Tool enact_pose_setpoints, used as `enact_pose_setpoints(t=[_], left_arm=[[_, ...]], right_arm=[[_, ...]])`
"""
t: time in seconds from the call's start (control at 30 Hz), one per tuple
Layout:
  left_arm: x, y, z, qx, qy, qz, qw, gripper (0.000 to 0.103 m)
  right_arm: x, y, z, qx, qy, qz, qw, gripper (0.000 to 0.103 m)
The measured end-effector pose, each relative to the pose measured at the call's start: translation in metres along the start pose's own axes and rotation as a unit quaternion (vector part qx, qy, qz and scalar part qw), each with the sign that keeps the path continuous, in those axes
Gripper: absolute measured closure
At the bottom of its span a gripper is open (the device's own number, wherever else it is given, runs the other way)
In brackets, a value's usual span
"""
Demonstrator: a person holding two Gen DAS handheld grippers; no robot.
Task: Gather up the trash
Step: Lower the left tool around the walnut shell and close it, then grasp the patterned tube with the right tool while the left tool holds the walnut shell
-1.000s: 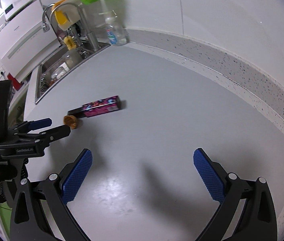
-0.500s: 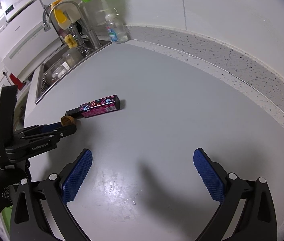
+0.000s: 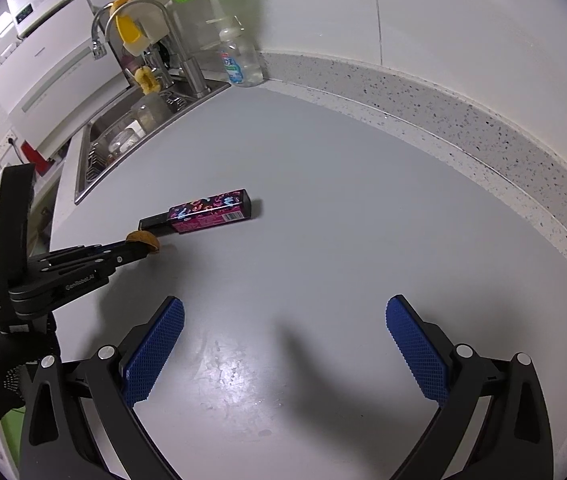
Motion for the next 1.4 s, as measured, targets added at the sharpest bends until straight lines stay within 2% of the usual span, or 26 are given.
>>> enact_pose_setpoints(t=[0.27, 0.53, 0.73, 0.83, 0.97, 1.03, 1.1, 1.17, 1.3, 1.37, 1.4], left_arm=[[0.002, -0.023, -0.006, -0.005, -0.004, -0.007, 1.0, 0.094], [0.004, -0.049, -0.022, -0.013, -0.019, -0.007, 0.9997, 0.094], [0.002, -0.069, -0.035, -0.02, -0.035, 0.0, 0.9992, 0.094], [0.002, -0.077, -0.042, -0.024, -0.043, 0.005, 0.9988, 0.094], [0.001, -0.086, -0.051, -0.028, -0.055, 0.012, 0.998, 0.094], [0.002, -0.088, -0.054, -0.029, -0.061, 0.014, 0.9976, 0.094], [0.002, -0.089, -0.056, -0.031, -0.064, 0.016, 0.9973, 0.094], [0.003, -0.09, -0.058, -0.031, -0.069, 0.016, 0.997, 0.094], [0.003, -0.09, -0.059, -0.031, -0.072, 0.018, 0.9968, 0.094], [0.004, -0.09, -0.06, -0.03, -0.073, 0.018, 0.9967, 0.094], [0.004, -0.09, -0.06, -0.03, -0.072, 0.017, 0.9968, 0.094]], right_arm=[[-0.021, 0.011, -0.021, -0.007, -0.04, 0.003, 0.999, 0.006], [-0.047, 0.037, -0.059, -0.029, -0.159, -0.004, 0.987, 0.006], [-0.059, 0.059, -0.092, -0.064, -0.257, -0.016, 0.964, 0.006], [-0.06, 0.067, -0.106, -0.079, -0.313, -0.023, 0.946, 0.006], [-0.055, 0.077, -0.119, -0.087, -0.39, -0.032, 0.916, 0.007], [-0.054, 0.081, -0.123, -0.09, -0.411, -0.035, 0.907, 0.007], [-0.053, 0.084, -0.127, -0.094, -0.437, -0.035, 0.894, 0.015], [-0.05, 0.088, -0.13, -0.093, -0.459, -0.04, 0.882, 0.034], [-0.043, 0.094, -0.134, -0.088, -0.496, -0.047, 0.862, 0.047], [-0.041, 0.096, -0.132, -0.08, -0.505, -0.044, 0.858, 0.059], [-0.042, 0.096, -0.131, -0.077, -0.504, -0.041, 0.859, 0.06]])
Point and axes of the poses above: each gripper's, at about its wrist camera, not at the fingertips, and y roughly the way its jaws point, z to its right, x to its underside, the point moved 10 cm from there along y, roughly the way its jaws point, and after that the axes turned 11 degrees about x, right-handed, at the moved point
